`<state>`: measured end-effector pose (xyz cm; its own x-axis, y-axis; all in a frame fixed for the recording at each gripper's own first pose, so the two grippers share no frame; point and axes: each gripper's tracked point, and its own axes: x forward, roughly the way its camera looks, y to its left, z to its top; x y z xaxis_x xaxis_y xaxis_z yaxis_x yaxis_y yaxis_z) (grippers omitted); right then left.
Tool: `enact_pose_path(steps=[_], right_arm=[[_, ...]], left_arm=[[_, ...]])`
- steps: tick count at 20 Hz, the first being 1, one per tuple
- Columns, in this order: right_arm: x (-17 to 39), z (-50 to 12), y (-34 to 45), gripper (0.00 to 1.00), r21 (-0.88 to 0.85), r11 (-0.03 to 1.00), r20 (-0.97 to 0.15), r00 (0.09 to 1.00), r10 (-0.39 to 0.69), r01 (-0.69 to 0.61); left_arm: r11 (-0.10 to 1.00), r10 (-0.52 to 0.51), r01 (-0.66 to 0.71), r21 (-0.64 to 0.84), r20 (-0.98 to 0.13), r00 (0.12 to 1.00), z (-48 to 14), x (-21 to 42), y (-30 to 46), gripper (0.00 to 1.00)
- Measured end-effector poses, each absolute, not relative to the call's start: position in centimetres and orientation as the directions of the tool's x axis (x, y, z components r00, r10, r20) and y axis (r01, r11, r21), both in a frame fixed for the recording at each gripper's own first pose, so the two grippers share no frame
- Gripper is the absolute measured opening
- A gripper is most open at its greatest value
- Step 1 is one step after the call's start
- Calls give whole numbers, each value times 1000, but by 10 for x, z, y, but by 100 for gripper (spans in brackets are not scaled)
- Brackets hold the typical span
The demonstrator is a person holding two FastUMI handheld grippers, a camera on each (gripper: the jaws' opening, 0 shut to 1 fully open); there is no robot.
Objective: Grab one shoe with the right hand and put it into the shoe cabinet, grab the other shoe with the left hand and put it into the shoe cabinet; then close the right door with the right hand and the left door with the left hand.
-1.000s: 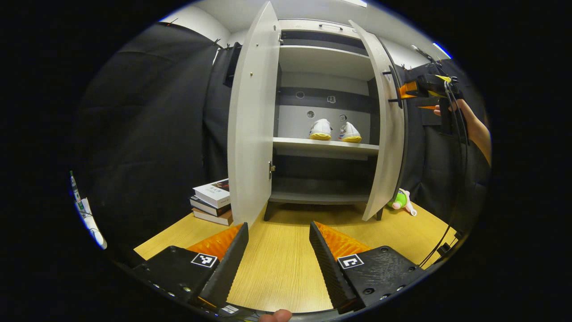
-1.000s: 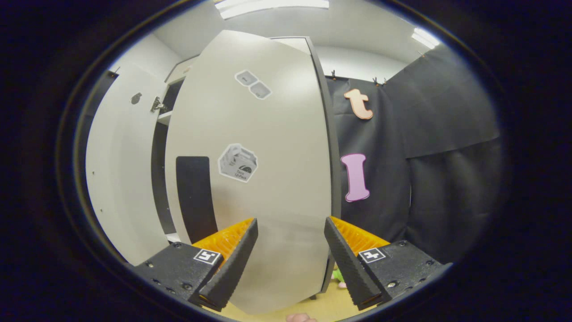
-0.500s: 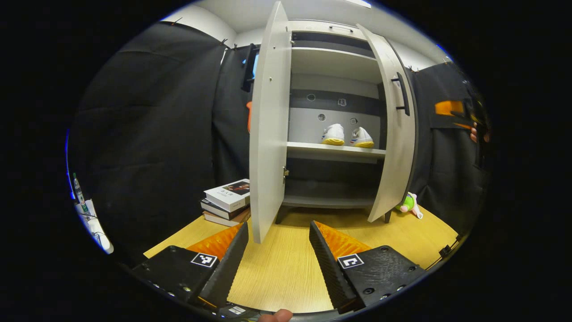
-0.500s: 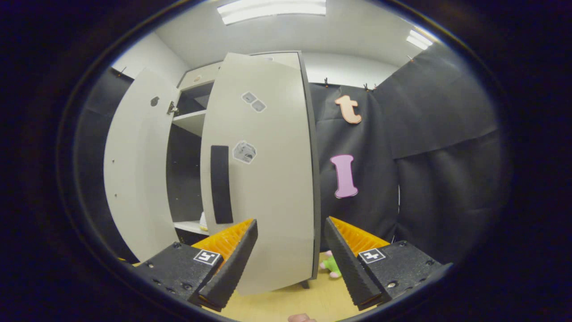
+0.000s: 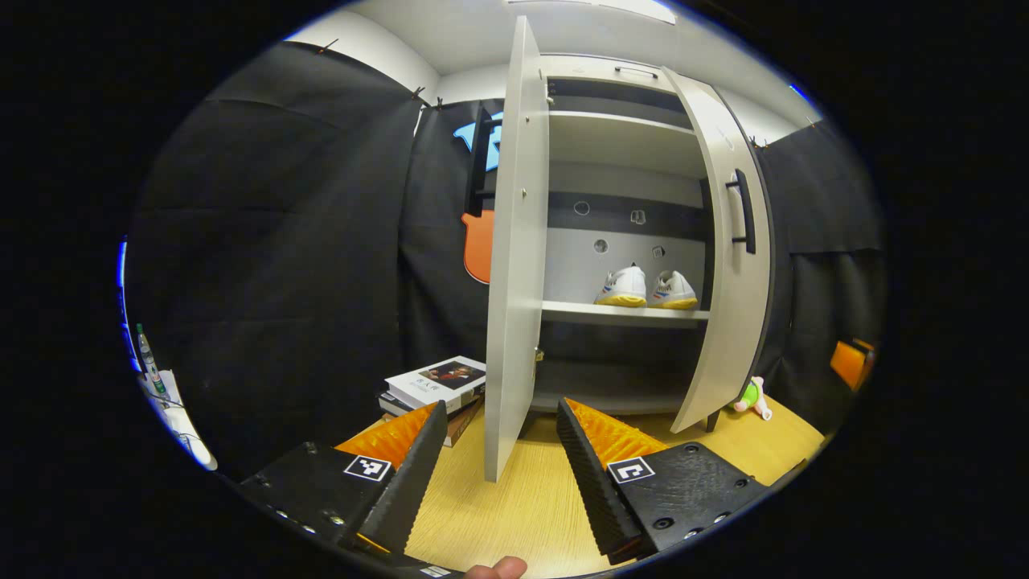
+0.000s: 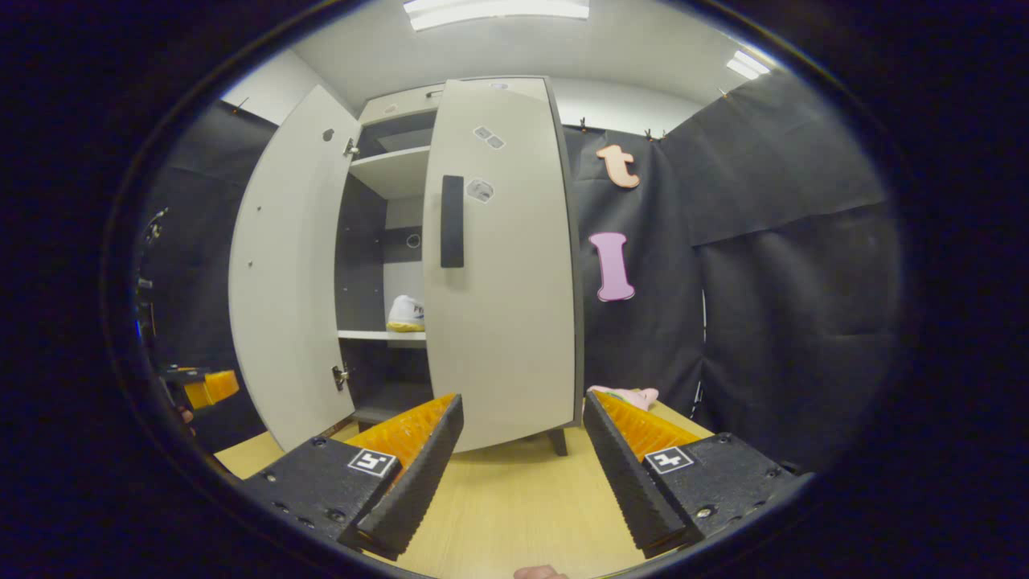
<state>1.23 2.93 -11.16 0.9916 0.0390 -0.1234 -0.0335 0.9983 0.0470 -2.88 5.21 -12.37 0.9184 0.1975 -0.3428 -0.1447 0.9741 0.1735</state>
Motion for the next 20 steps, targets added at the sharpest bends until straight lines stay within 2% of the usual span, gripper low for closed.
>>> enact_pose_path(steps=[2, 3, 4, 5, 6, 7, 9, 10, 11, 12, 16, 17, 18, 20], right_arm=[[3, -123, 33, 98, 55, 998, -146, 988, 52, -44], [2, -127, 31, 93, 47, 998, -151, 988, 43, -36], [1, -130, 29, 93, 41, 999, -154, 987, 34, -28], [0, -133, 27, 98, 37, 999, -156, 987, 29, -23], [-1, -136, 25, 93, 25, 1000, -158, 987, 21, -17], [-1, -139, 23, 98, 13, 1000, -163, 987, 13, -11], [0, -143, 26, 97, 5, 1000, -176, 984, 20, -19], [0, -144, 26, 94, 5, 1000, -185, 983, 17, -17], [1, -144, 27, 94, 14, 1000, -186, 982, 20, -18], [0, -143, 28, 98, 25, 1000, -185, 982, 22, -18], [-1, -139, 24, 98, 30, 1000, -183, 983, 12, -6], [-1, -140, 21, 93, 30, 1000, -188, 982, 2, 4], [-1, -140, 17, 98, 37, 999, -190, 982, -7, 14], [-1, -140, 8, 98, 53, 998, -198, 980, -27, 38]], left_arm=[[970, 216, -167, 178, -312, 925, -105, -25, 63, 83], [969, 216, -170, 177, -292, 932, -95, -22, 68, 82], [966, 228, -183, 182, -272, 935, -81, -19, 75, 82], [960, 250, -206, 188, -249, 936, -67, -16, 85, 82], [953, 273, -232, 196, -221, 936, -50, -12, 96, 82], [944, 298, -259, 203, -195, 934, -35, -3, 109, 83], [930, 338, -304, 204, -157, 928, -10, 16, 132, 83], [927, 350, -319, 198, -148, 925, 1, 27, 140, 83], [928, 350, -322, 187, -147, 925, 11, 39, 145, 83], [930, 350, -325, 173, -143, 926, 20, 51, 153, 83], [944, 323, -304, 130, -166, 932, 37, 100, 171, 84], [948, 313, -293, 126, -176, 933, 38, 109, 172, 84], [950, 303, -283, 129, -184, 935, 39, 117, 174, 84], [955, 284, -258, 150, -198, 938, 38, 133, 173, 84]])
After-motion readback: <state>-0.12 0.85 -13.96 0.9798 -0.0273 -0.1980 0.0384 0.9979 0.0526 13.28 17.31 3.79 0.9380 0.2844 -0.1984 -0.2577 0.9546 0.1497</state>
